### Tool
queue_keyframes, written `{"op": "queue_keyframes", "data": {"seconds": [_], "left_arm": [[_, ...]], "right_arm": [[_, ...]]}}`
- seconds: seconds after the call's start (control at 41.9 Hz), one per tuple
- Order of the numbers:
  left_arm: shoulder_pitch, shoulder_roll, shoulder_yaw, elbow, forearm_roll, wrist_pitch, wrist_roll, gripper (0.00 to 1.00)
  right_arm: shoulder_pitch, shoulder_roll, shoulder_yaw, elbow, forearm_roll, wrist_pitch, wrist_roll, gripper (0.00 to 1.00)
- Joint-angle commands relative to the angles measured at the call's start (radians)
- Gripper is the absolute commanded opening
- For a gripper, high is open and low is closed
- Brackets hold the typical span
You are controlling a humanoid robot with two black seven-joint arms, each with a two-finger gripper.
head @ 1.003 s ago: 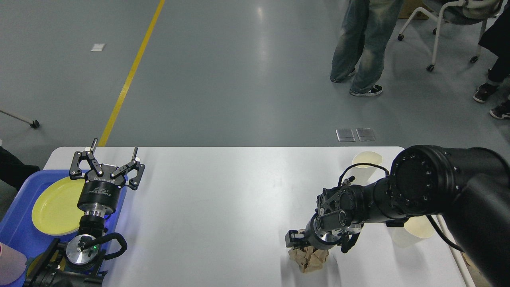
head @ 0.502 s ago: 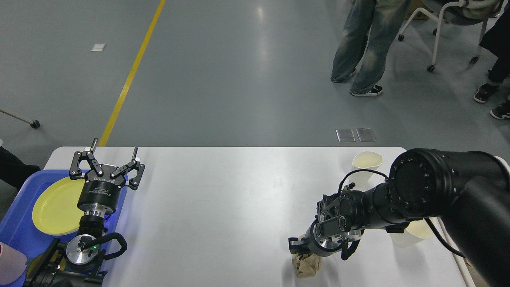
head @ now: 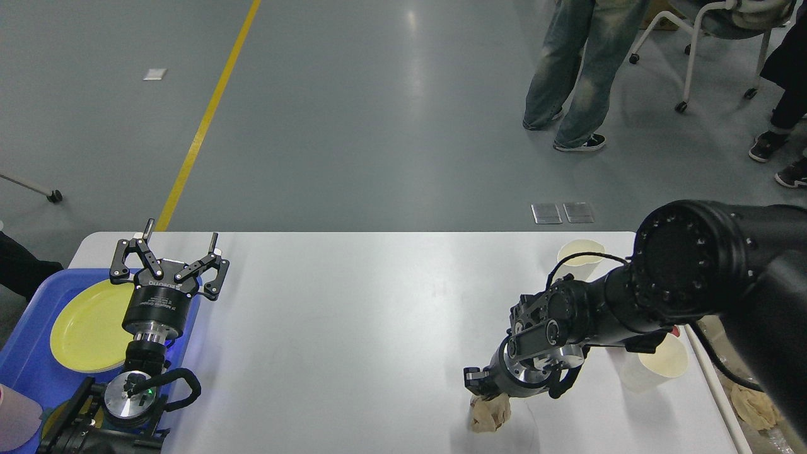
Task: Tidy desktop
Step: 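Lift the crumpled paper and carry it into the white bin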
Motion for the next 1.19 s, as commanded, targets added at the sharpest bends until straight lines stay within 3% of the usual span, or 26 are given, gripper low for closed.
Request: {"op": "queue_keyframes", "data": {"seconds": [0.0,0.287,0.525,0.884,1.027,1.17], "left_arm": [[0.000,0.000,0.000,0.000,0.000,0.000,0.000,0.96],[0.000,0.000,0.000,0.001,0.000,0.000,0.000,0.96],[0.000,0.000,0.000,0.000,0.000,0.000,-0.002,0.96],[0.000,0.000,0.000,0.000,0.000,0.000,-0.002,0.96],[0.000,0.000,0.000,0.000,0.000,0.000,-0.002,0.96],[0.000,0.000,0.000,0.000,0.000,0.000,-0.002,0.96]], "right_arm": [[0.161,-0.078,-0.009,0.124,0.028,0.047,0.000,0.00],[0.569,-0.251,-0.093,0.261,0.028,0.348,0.000,0.00],[0.817,-0.311,-0.199,0.394,0.058,0.391,0.005,0.00],[0.812,-0.328,-0.339,0.381,0.068,0.366,0.008,0.00],[0.751,-0.435,-0.443,0.307,0.065,0.346,0.008,0.00],[0.539,-0.589,-0.492,0.138,0.047,0.288,0.008,0.00]]}}
